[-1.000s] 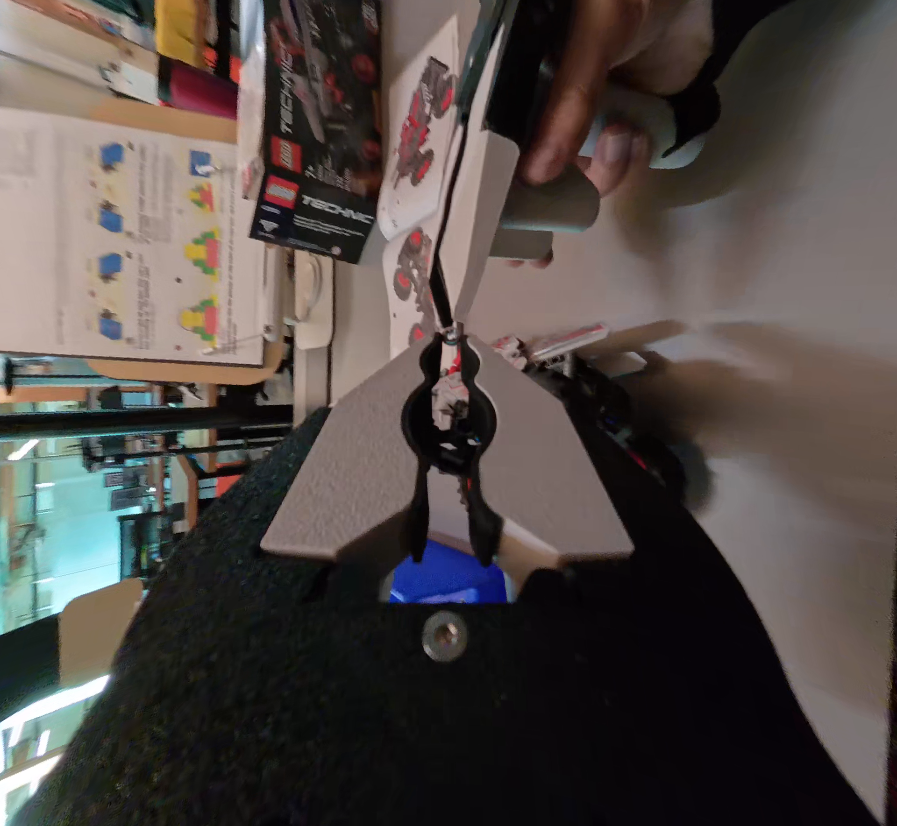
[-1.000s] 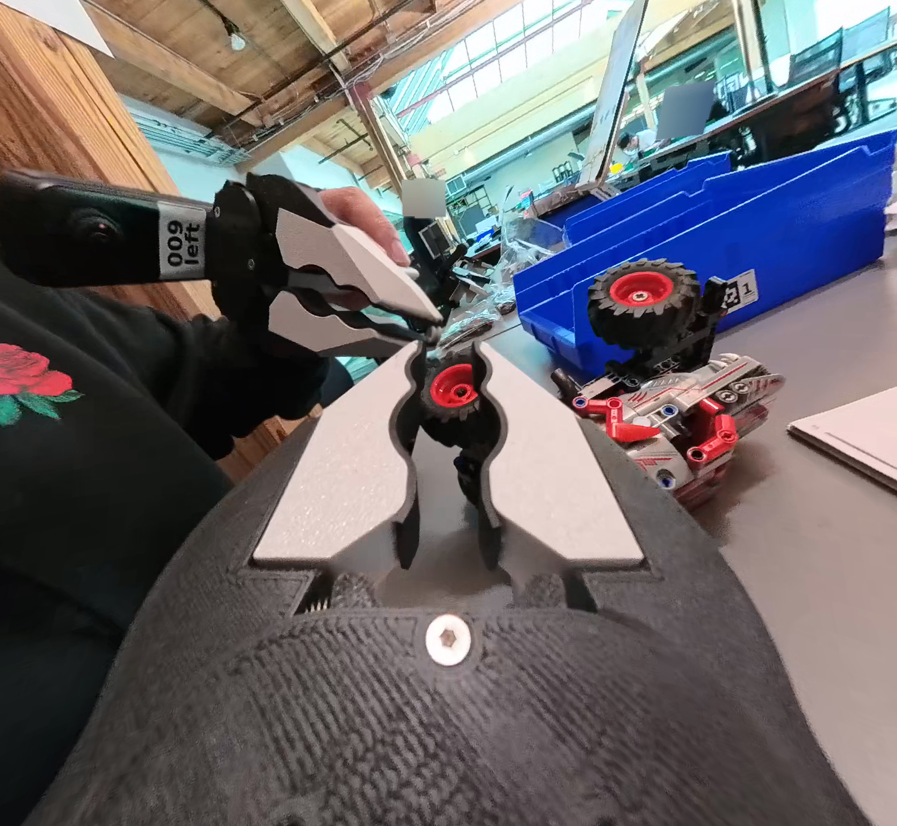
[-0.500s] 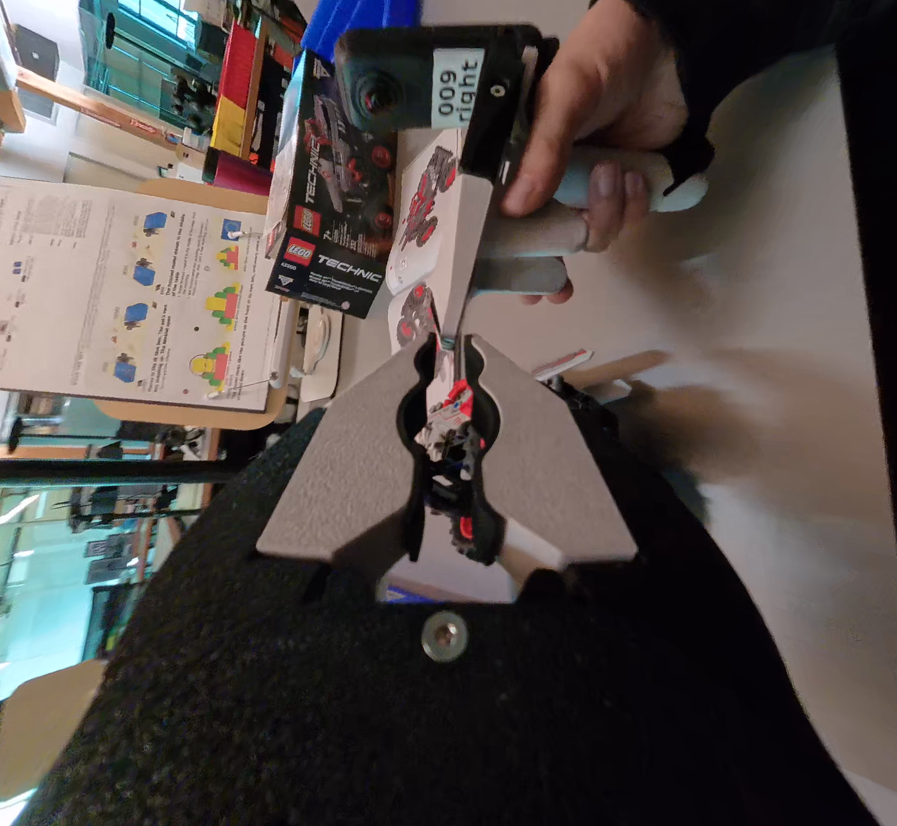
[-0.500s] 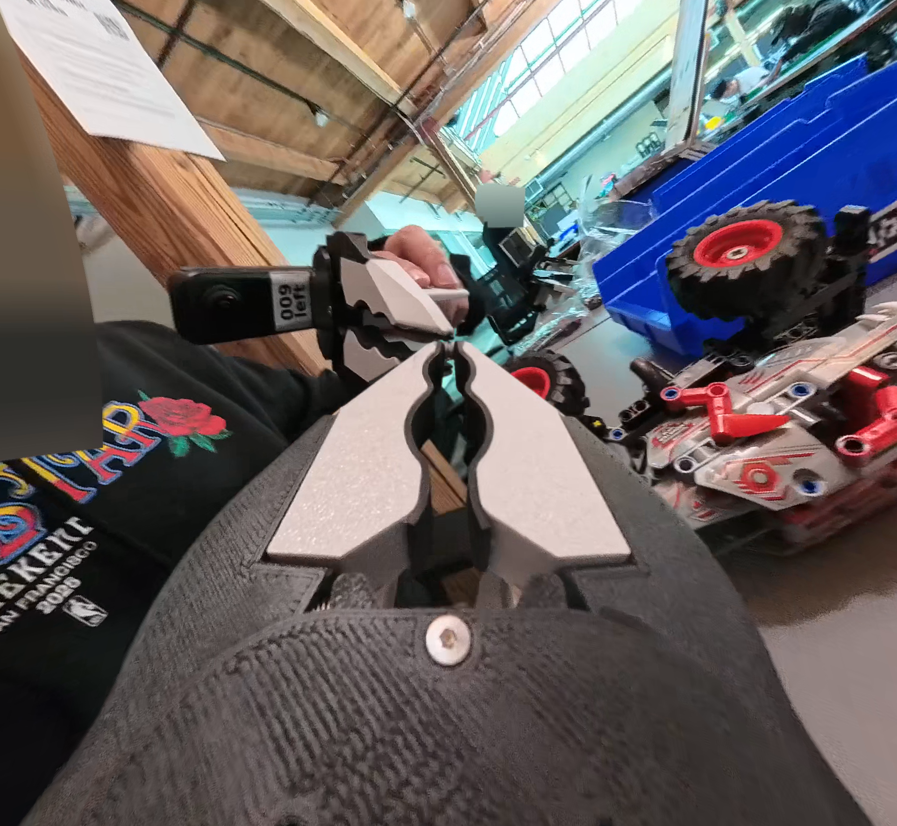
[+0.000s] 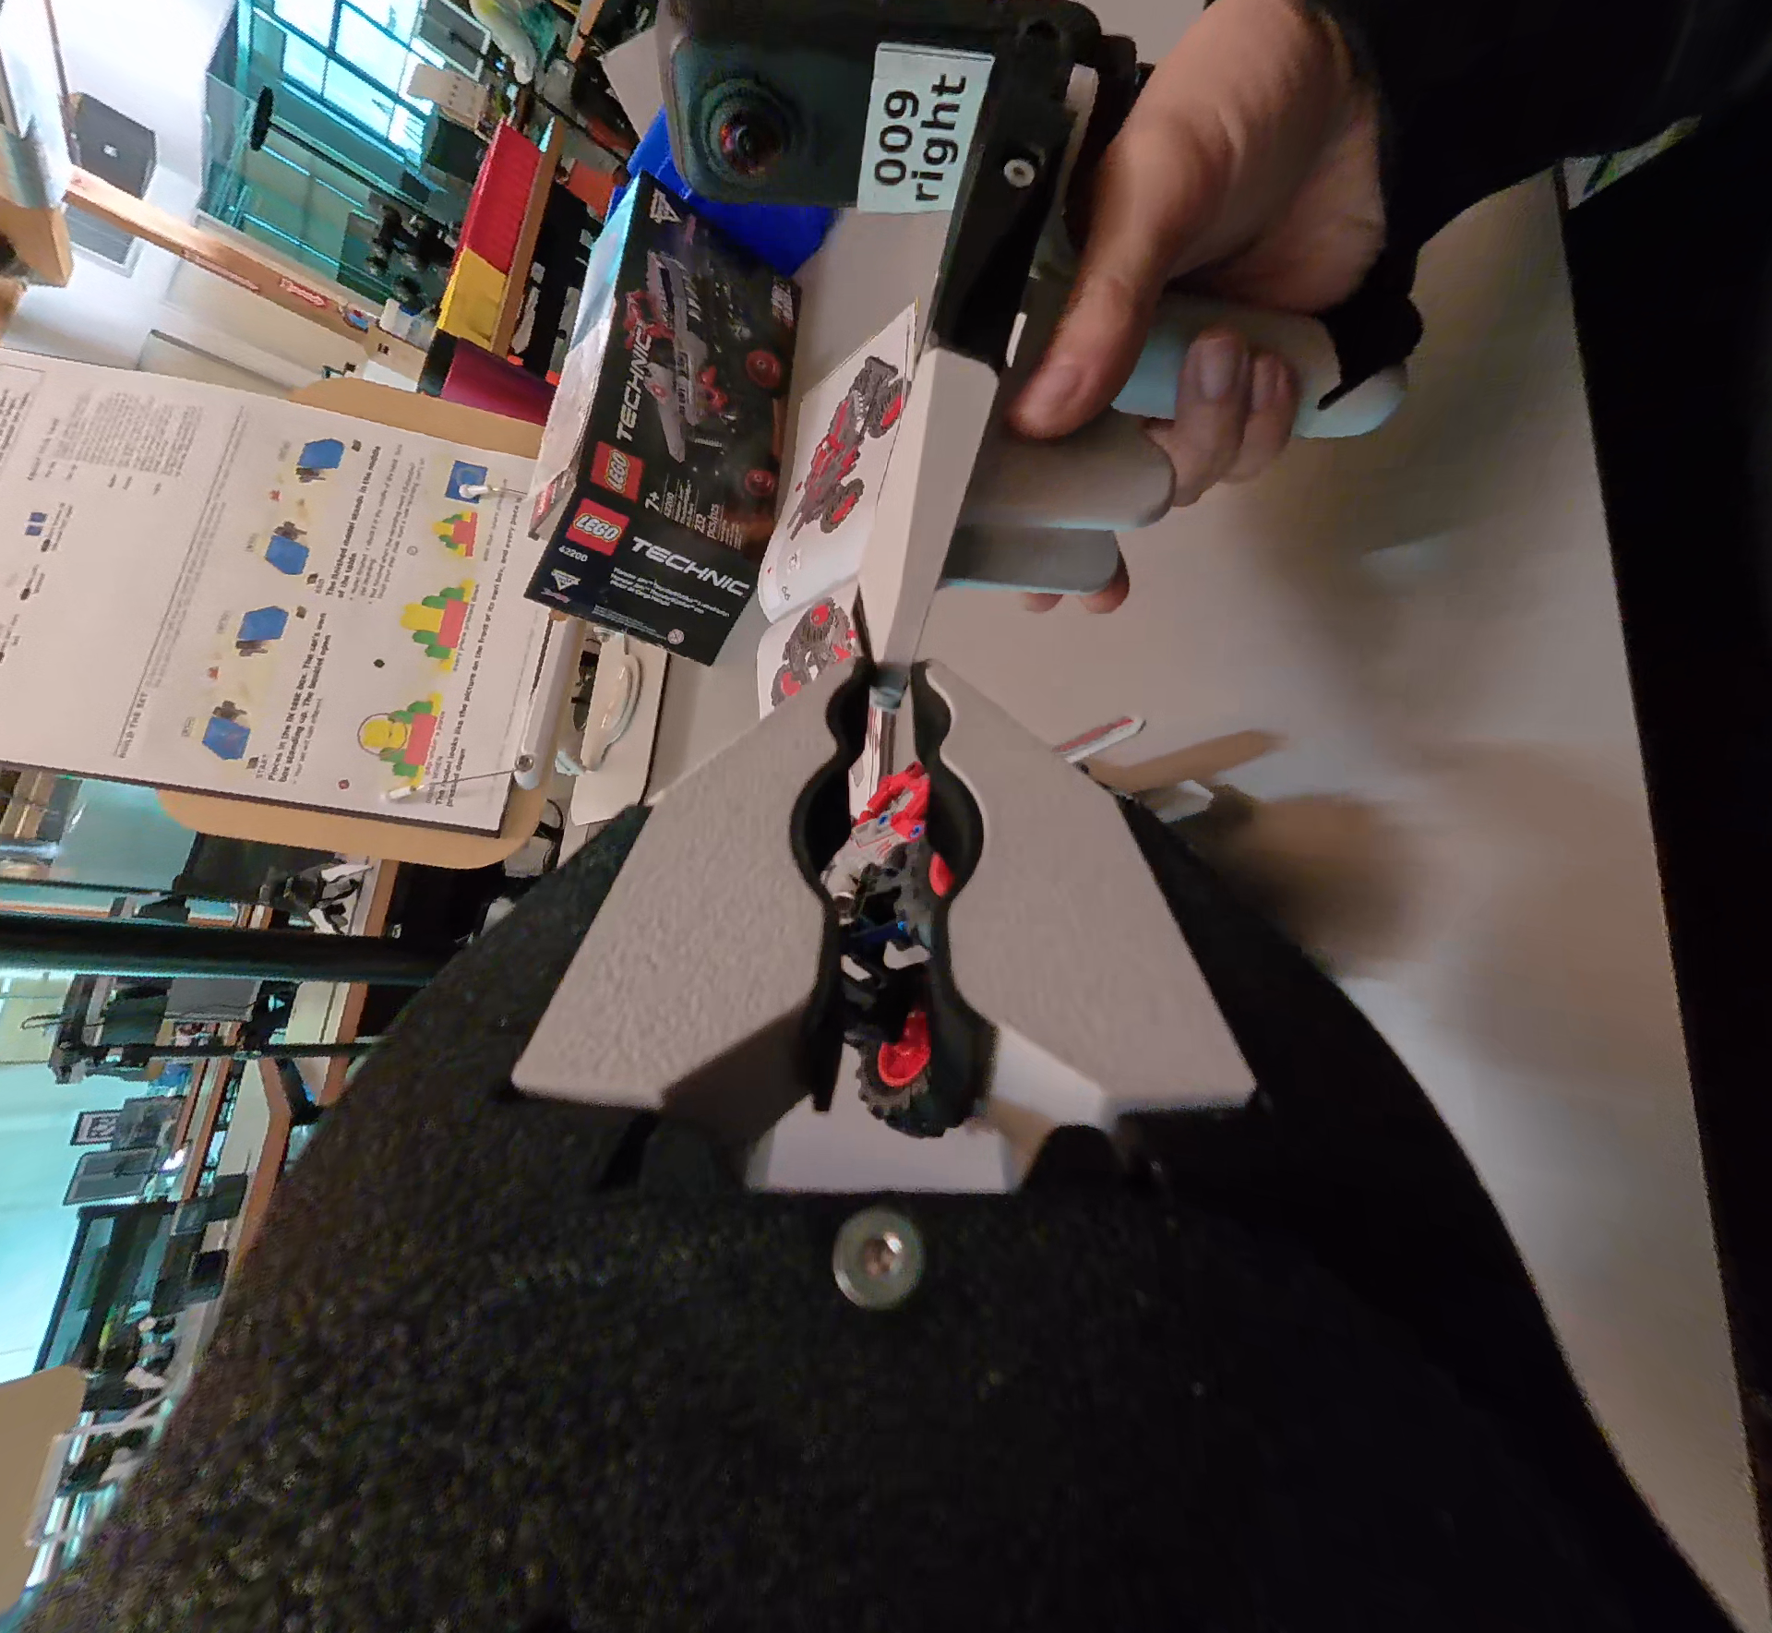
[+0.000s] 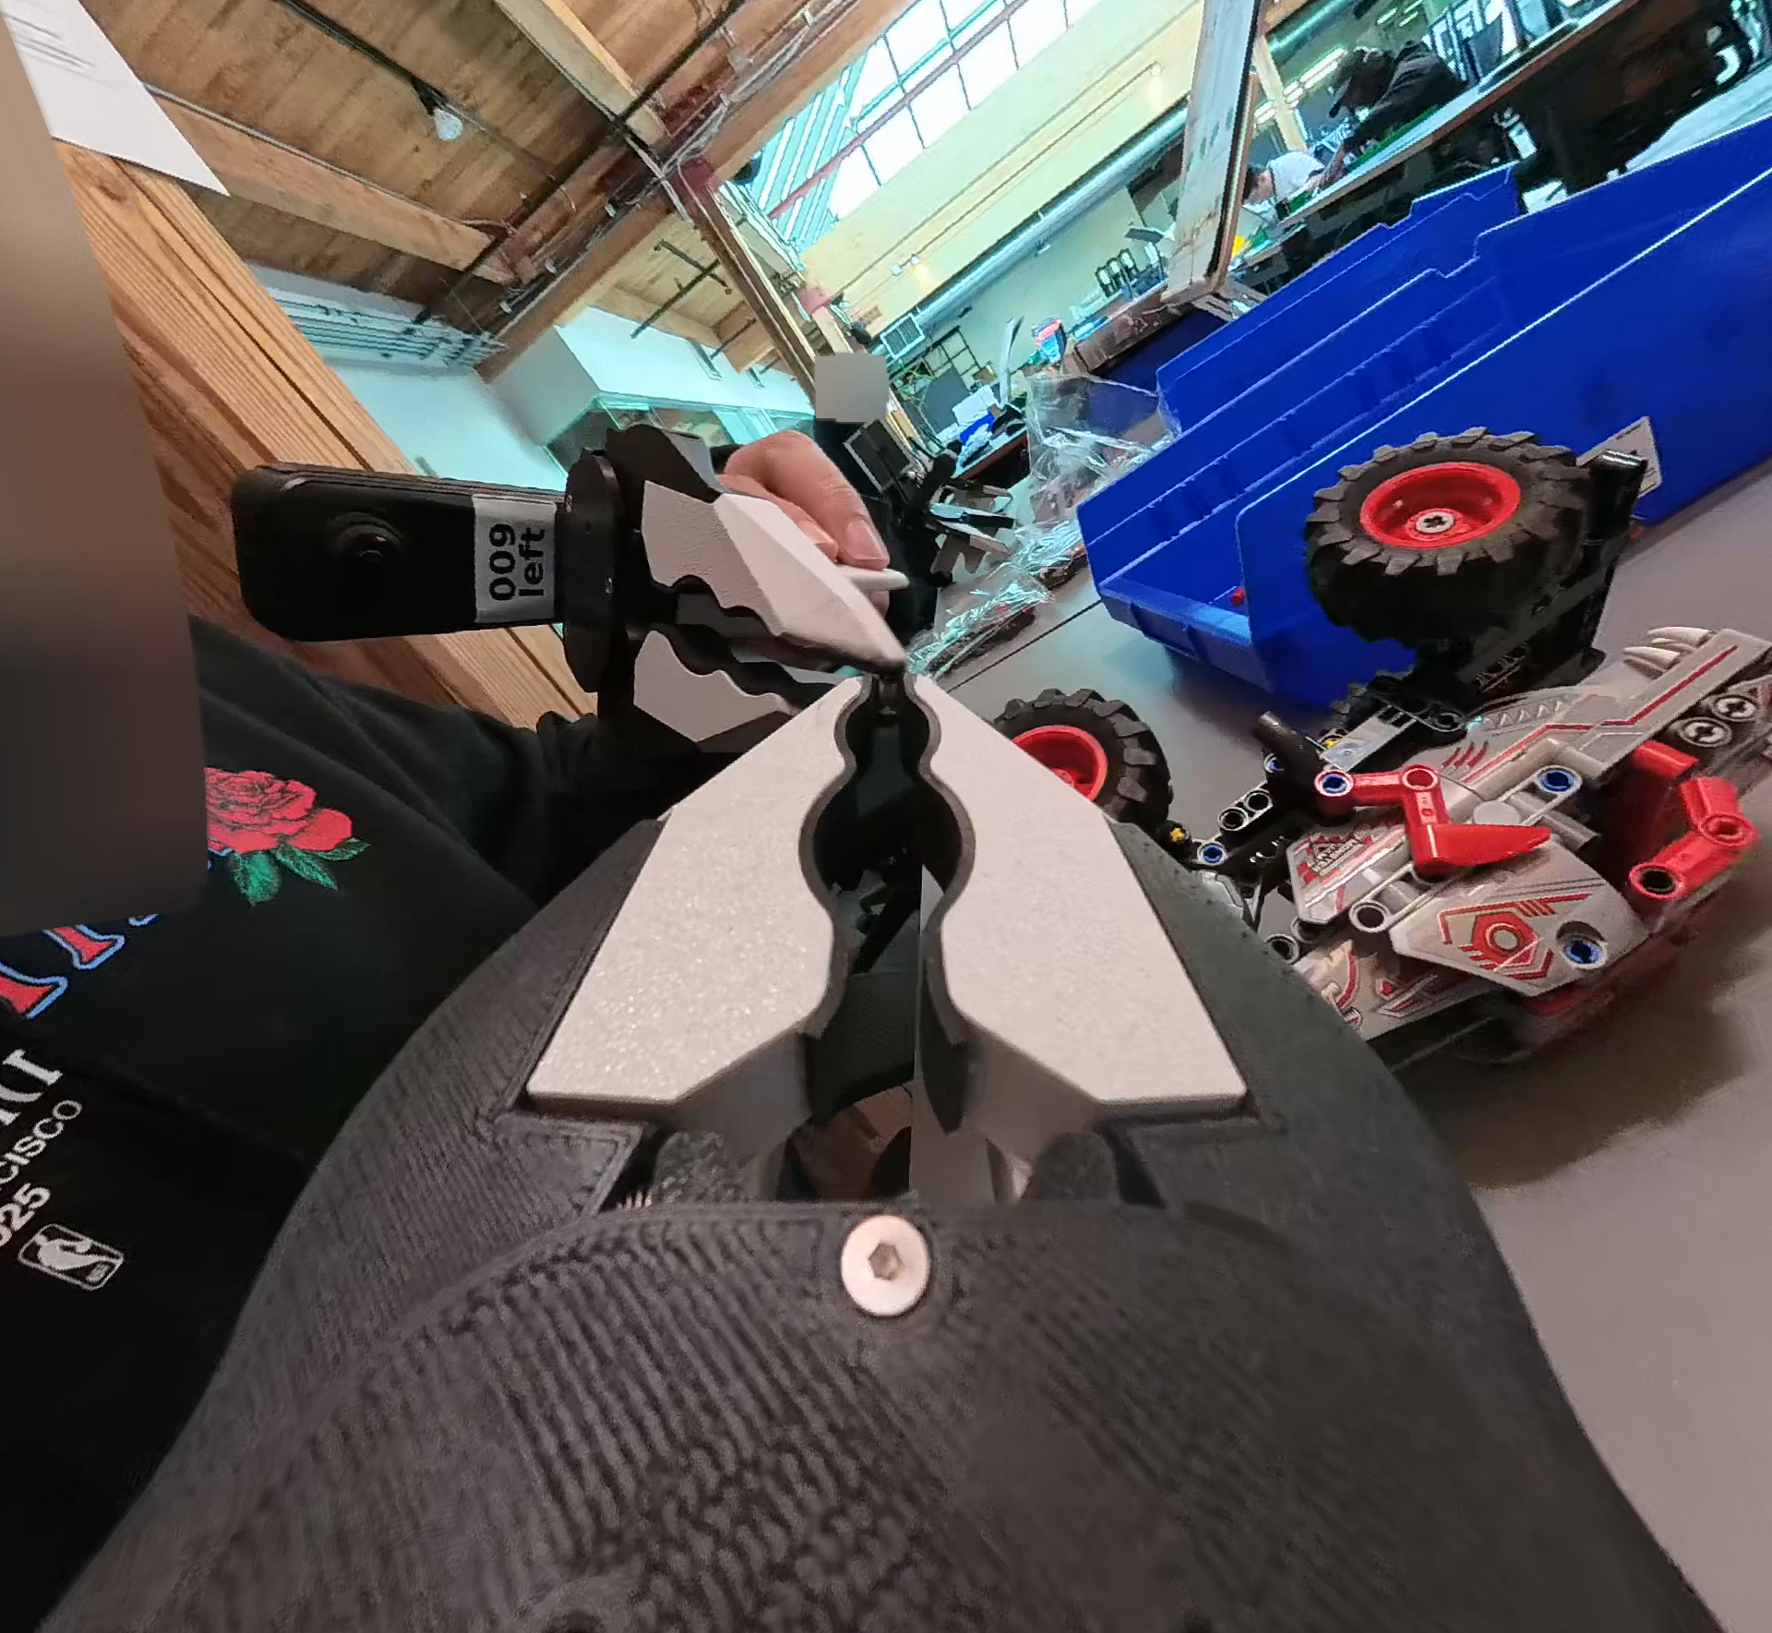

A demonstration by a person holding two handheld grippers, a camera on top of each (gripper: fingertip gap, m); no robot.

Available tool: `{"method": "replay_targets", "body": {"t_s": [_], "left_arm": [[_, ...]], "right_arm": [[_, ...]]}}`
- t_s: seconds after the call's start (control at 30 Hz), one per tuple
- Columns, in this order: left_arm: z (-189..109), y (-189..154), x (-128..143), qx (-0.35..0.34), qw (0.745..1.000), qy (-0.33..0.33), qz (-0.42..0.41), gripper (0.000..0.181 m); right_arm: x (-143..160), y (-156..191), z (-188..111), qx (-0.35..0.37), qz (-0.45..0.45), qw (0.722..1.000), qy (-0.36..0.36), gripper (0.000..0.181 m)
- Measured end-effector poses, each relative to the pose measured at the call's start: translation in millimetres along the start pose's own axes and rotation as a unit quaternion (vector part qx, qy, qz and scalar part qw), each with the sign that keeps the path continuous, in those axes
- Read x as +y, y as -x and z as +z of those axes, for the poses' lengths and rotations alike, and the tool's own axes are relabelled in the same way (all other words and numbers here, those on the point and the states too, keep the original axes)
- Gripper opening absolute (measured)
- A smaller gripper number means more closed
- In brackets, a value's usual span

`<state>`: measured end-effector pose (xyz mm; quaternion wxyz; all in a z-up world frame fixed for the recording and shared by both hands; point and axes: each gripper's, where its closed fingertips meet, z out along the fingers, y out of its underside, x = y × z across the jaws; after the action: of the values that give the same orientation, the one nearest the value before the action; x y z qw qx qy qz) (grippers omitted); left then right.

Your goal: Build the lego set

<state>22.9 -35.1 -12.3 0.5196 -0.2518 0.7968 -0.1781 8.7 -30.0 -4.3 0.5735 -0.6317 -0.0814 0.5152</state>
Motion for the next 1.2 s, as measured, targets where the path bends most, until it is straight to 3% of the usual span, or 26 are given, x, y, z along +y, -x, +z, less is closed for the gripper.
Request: {"method": "replay_targets", "body": {"t_s": [0.5,0.7,0.8,0.9,1.0,1.07,1.2], "left_arm": [[-6,5,-14,-0.084,0.996,-0.035,0.018,0.004],[-6,8,-22,-0.105,0.993,-0.057,0.015,0.004],[-5,9,-21,-0.109,0.992,-0.06,0.008,0.004],[-4,10,-22,-0.11,0.992,-0.066,-0.004,0.004],[-5,11,-23,-0.108,0.991,-0.077,-0.014,0.004],[-7,12,-27,-0.098,0.99,-0.098,-0.039,0.004],[-10,9,-39,-0.055,0.981,-0.159,-0.1,0.004]], "right_arm": [[-8,11,-5,0.101,-0.155,0.983,0.008,0.002],[-13,17,-8,0.105,-0.183,0.977,-0.001,0.003],[-13,23,-10,0.076,-0.172,0.982,-0.008,0.017],[-14,19,-11,0.076,-0.153,0.985,-0.014,0.009],[-15,16,-17,0.073,-0.148,0.986,-0.015,0.024],[-15,12,-21,0.061,-0.124,0.99,-0.016,0.023],[-18,25,-20,-0.032,-0.03,0.998,-0.054,0.019]]}}
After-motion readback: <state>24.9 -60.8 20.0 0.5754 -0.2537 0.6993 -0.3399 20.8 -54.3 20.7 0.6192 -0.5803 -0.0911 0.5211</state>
